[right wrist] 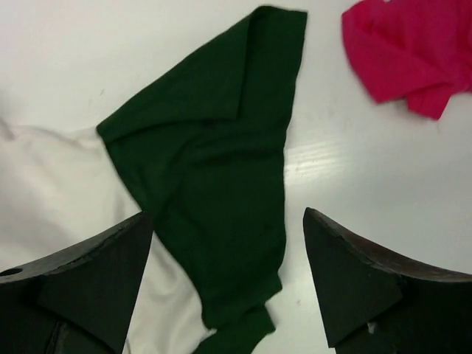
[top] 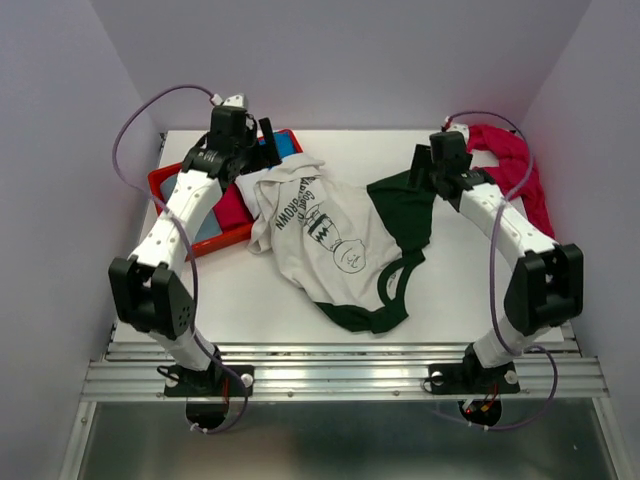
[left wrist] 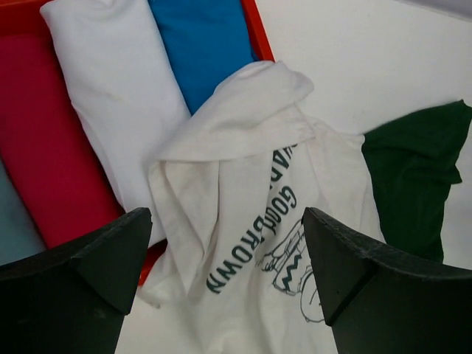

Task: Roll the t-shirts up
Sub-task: Flatten out the T-shirt at the center of the board.

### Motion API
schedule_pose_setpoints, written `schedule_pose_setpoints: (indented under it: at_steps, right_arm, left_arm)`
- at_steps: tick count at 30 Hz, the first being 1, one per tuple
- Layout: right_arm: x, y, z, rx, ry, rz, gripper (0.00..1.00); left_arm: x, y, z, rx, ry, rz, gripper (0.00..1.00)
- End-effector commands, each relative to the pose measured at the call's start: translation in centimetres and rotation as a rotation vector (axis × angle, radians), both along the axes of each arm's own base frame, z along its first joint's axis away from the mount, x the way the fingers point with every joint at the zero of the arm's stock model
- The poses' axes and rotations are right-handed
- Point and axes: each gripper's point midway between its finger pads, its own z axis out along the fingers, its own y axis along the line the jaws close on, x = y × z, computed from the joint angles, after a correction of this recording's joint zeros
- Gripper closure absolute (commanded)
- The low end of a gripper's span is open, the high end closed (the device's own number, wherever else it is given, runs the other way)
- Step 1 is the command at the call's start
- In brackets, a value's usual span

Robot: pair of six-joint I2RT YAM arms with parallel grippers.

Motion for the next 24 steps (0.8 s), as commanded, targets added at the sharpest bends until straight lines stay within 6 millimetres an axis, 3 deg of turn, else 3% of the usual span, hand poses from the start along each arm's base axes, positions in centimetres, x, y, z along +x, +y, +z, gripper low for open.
schedule_pose_setpoints:
  at_steps: [1,2,3,4,5,6,8,11,14,17,20,24]
  right_arm:
    - [-4.6,2.2,0.3,0.203,-0.007,0.050,0.12]
    - [-5.9,2.7,0.6,0.255,-0.011,0.059,0.13]
    - [-6.8,3.0,-0.2,0.279,0.007,0.069,0.15]
    - [-8.3,3.2,-2.2,0.299,0.056,0.075,0.15]
    - [-9.4,4.0,-2.0,0.356,0.061,0.096,0.17]
    - [-10.4,5.0,-2.3,0.380,0.074,0.126,0.18]
    - [-12.9,6.7,-4.3,0.430,0.129,0.157,0.19]
    - [-16.1,9.8,-5.1,0.465,0.161,0.209,0.20]
    - [-19.8,11.2,-8.6,0.469,0.259,0.215,0.23]
    - [-22.0,12.3,-10.9,0.481,0.320,0.215,0.25]
    - [-23.5,12.6,-13.4,0.471,0.380,0.201,0.26]
    - [-23.5,12.4,-15.4,0.453,0.405,0.175,0.32]
  left_arm:
    - [-4.1,0.9,3.3,-0.038,-0.121,0.010,0.08]
    - [-5.0,0.5,2.8,-0.053,-0.120,-0.004,0.12]
    - [-6.5,0.6,3.6,-0.076,-0.147,-0.011,0.15]
    - [-7.4,0.6,1.0,-0.075,-0.108,-0.013,0.18]
    - [-9.0,-0.5,1.4,-0.123,-0.115,-0.056,0.22]
    - [-10.2,-0.8,-0.8,-0.123,-0.070,-0.066,0.23]
    - [-11.6,-1.8,-2.1,-0.144,-0.044,-0.083,0.26]
    - [-14.3,-4.2,-4.9,-0.145,0.011,-0.142,0.30]
    - [-16.1,-5.9,-7.4,-0.157,0.067,-0.174,0.31]
    - [-17.3,-7.2,-9.8,-0.172,0.117,-0.207,0.30]
    - [-18.2,-8.2,-12.1,-0.169,0.167,-0.220,0.22]
    - [-19.4,-9.6,-14.9,-0.162,0.226,-0.237,0.21]
